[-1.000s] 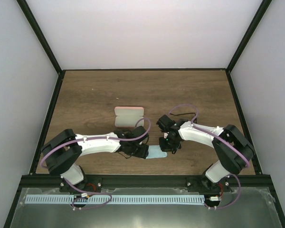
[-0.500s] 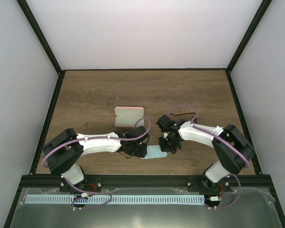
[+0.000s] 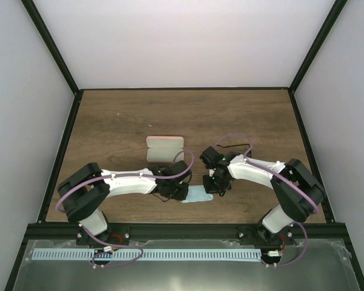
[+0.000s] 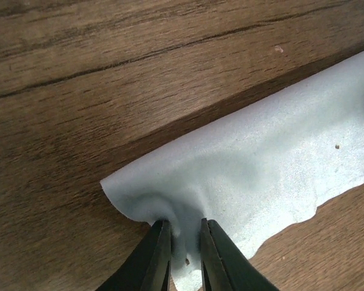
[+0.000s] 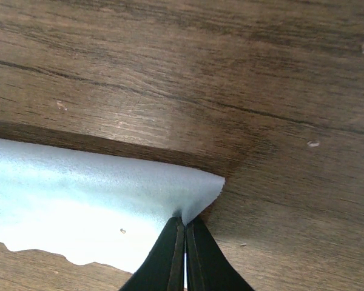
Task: Organize the sunglasses
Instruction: Pick up the glasses cleaning cloth from the center of the board.
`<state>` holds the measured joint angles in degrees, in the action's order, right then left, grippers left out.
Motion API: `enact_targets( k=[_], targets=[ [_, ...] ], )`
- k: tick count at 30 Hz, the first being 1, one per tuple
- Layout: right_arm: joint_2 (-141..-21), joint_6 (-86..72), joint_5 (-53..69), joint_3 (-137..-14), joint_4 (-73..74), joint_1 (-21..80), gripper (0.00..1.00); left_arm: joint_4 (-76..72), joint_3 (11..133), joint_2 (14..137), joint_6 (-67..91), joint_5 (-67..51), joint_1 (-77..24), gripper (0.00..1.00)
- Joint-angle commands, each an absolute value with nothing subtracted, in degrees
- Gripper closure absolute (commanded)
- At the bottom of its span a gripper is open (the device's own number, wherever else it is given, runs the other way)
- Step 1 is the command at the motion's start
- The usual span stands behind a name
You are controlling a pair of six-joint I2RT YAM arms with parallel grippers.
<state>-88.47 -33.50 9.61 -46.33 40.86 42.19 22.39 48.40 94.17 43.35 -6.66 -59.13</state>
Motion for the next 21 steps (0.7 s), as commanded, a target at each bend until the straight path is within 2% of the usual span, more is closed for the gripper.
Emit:
enact_targets(
  k=[1,6,12,21],
  targets=[
    [-89.3,-33.29,9.75,-46.27,40.87,42.78,0.99,25.28,47.33,96.24,43.33,-6.27,-59.11,0.87],
    [-89.38,-33.06,9.91,-46.32,40.74,42.8,0.99,25.78,47.61,95.83,43.42,-5.54,-59.09,0.96],
    [-87.87,-33.02,9.93,-47.42,40.99,42.8,0.99,27.2,49.17,95.32,43.19,-4.11,-59.12,0.96],
    [-86.84,-32.37,9.83,-55.56,44.52,42.8,0.99,30.45,55.67,95.5,40.79,-1.77,-57.6,0.96]
  ],
)
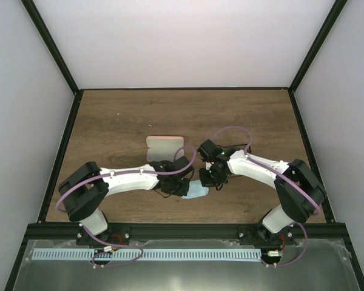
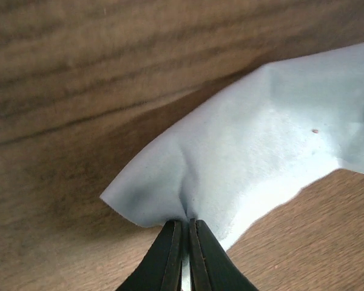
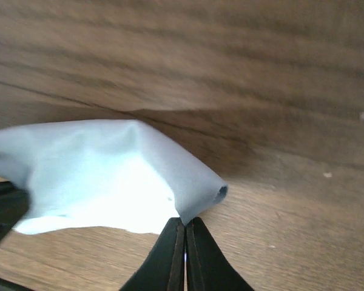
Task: Organize the sunglasses
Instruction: Pick up the glasses cleaning cloth from the center of the board, then place the glasses cleaning cloth in the sunglasses case.
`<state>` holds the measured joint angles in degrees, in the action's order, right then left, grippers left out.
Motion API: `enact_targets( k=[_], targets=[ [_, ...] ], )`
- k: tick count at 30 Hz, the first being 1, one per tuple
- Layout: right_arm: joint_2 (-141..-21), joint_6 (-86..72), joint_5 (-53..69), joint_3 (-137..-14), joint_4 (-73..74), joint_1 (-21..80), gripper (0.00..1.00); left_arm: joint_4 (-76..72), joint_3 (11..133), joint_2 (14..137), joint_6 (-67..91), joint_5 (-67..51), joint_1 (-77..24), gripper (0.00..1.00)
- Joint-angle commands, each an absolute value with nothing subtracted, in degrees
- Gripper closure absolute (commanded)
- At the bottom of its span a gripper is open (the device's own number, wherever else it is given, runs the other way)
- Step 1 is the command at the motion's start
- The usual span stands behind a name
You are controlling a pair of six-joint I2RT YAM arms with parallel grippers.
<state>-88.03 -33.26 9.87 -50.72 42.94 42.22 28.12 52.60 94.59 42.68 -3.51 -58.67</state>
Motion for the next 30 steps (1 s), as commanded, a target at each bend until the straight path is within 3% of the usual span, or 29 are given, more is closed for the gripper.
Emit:
enact_targets(
  k=[1,13,30],
  targets=[
    [-87.1,-32.28,9.96,-56.23,44.58,42.79,0.99,30.76,56.1,95.39,40.44,-1.69,-57.24,0.96],
    [-94.71,-30.59,10.58,-67.67,45.64,42.78,0.99,34.82,59.72,93.69,32.79,-1.68,-48.02,0.96],
    [-116.94,-25.08,9.26,-97.28,51.36,42.8,0.99,39.34,70.39,100.33,20.36,-4.14,-32.88,0.96]
  ],
)
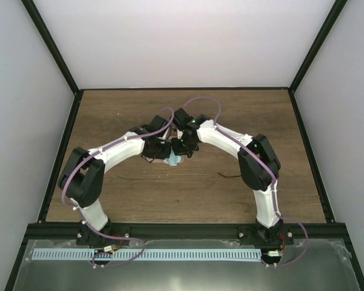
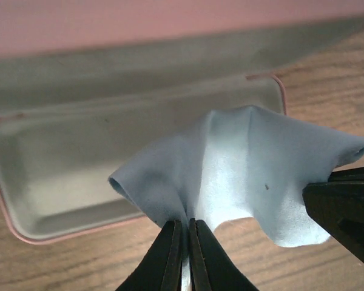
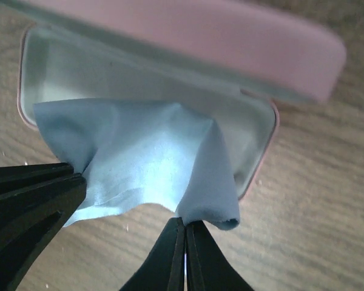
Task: Organize the sunglasses
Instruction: Place the glasses cleaning cloth in the sunglasses case.
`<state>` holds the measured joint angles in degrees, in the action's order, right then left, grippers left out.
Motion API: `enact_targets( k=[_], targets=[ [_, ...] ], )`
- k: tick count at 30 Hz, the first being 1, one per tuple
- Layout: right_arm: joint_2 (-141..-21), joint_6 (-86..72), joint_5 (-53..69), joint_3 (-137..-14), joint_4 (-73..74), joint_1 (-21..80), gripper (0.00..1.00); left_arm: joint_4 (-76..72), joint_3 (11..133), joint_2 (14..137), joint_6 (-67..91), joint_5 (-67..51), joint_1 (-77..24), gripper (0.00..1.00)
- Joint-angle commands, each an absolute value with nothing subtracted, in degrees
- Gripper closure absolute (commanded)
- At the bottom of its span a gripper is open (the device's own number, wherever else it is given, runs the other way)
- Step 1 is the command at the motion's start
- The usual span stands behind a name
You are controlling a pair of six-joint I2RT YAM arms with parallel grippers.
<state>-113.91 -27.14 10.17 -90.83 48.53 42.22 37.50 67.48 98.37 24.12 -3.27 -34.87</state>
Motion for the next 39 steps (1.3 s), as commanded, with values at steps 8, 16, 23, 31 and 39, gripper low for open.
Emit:
enact_targets(
  k=[8,16,23,31,39],
  targets=[
    [-122.3,-23.69,8.26,-105.25,54.26,42.39,0.99,39.86,71.71,101.74,18.18,-5.28,-29.42,0.96],
    [-124.17,-22.88,8.91,-106.48,54.26,41.71,0.99,39.41,71.46,102.76,17.36,-5.8,-27.9,0.96],
    [-124.79,-22.31,9.18,-107.58,54.91,41.53,0.99,39.35,71.19,102.97,17.62,-5.67,-27.41,0.96],
    [-125.14,-22.13,10.04,-108.22,54.78,41.48,0.99,39.55,70.45,103.09,16.23,-5.21,-26.73,0.96],
    [-125.71,-21.72,10.18,-108.33,54.87,41.51,0.99,39.48,69.63,103.45,15.8,-5.31,-25.86,0.96]
  ],
)
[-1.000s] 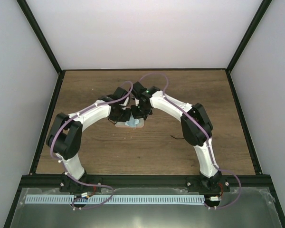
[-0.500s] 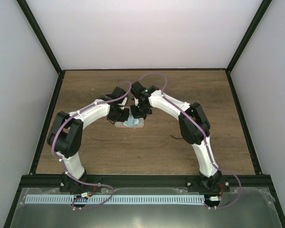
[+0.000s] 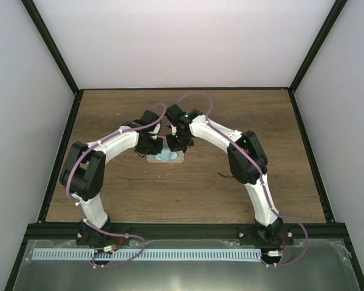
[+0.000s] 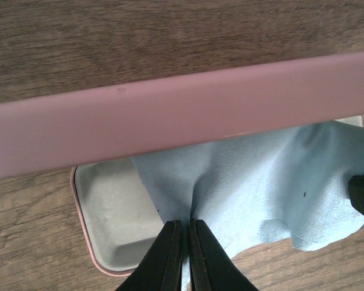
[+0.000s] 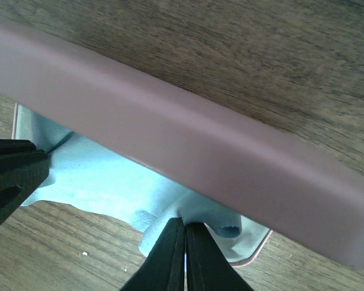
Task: Organize the sunglasses
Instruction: Place the glasses cleaning cloth in the sunglasses case.
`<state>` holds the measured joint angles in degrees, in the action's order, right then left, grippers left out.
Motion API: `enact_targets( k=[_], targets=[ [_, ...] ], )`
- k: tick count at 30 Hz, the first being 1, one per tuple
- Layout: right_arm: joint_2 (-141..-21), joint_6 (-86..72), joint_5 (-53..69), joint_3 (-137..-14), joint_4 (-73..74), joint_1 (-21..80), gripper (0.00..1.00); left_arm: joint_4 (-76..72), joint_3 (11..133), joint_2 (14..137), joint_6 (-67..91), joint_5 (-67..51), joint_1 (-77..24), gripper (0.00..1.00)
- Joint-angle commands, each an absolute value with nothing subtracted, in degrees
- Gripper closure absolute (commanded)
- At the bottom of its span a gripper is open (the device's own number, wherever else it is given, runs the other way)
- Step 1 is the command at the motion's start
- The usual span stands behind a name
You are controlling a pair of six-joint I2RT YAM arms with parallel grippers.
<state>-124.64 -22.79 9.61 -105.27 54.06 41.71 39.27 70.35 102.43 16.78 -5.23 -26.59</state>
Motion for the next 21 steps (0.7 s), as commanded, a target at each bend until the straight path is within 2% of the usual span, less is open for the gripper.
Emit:
enact_targets(
  k=[1,21],
  targets=[
    [-125.84,-21.7,10.26,-108.46,54.94,41.42,0.99,39.43,69.45,103.47,15.77,-5.36,-25.78,0.96],
    [-128.15,-20.72,11.27,-111.93,55.63,41.31,0.99,38.86,68.07,103.86,16.0,-4.53,-24.53,0.96]
  ],
)
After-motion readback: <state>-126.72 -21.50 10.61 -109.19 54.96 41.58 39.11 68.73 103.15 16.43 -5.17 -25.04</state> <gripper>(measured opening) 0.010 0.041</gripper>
